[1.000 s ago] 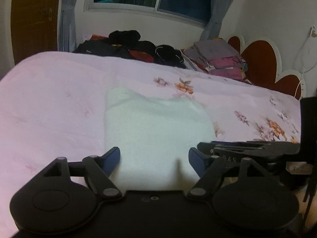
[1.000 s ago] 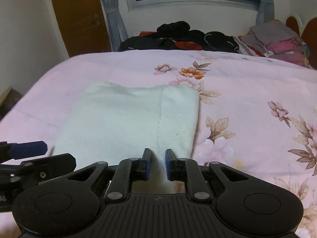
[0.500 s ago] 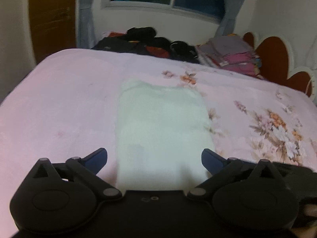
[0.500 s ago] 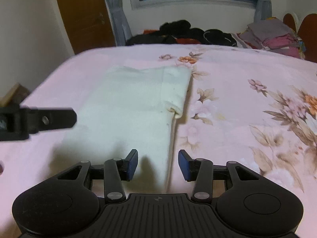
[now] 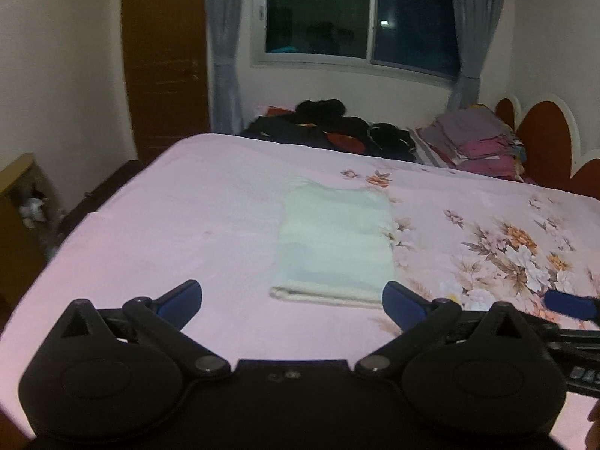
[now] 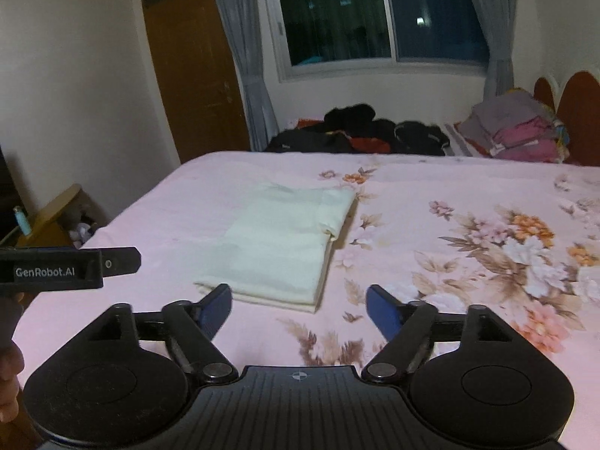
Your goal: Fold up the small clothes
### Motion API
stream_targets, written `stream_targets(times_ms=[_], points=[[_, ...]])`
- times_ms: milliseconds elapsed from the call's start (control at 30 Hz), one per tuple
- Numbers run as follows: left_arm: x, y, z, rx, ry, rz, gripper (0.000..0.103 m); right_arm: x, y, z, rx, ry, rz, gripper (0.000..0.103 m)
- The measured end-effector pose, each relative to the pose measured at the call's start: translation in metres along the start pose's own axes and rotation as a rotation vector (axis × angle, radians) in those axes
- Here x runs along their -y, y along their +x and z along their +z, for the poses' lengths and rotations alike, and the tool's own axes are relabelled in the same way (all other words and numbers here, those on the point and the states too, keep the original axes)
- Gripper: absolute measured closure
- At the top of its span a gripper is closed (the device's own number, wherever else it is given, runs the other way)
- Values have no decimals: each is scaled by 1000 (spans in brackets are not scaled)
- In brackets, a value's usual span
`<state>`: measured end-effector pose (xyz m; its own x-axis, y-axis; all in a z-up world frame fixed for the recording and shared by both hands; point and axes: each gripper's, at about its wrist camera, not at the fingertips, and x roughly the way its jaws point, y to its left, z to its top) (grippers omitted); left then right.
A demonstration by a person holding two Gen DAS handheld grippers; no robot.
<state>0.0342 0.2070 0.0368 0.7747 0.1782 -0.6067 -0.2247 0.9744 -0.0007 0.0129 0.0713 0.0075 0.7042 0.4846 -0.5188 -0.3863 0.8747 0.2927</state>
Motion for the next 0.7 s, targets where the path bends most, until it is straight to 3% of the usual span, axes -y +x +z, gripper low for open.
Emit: stream_targets(times_ms=[133,267,700], points=[[-3,-35,-11,14,1,18,0,-14,-44,-3,55,-19,1,12],[-7,-62,-22,22,-5,35,0,-28,-78,-4,103,-30,-6,0],[-9,-98,-33,59,-27,66,0,-37,-117,-14,165,-41,-31,0]])
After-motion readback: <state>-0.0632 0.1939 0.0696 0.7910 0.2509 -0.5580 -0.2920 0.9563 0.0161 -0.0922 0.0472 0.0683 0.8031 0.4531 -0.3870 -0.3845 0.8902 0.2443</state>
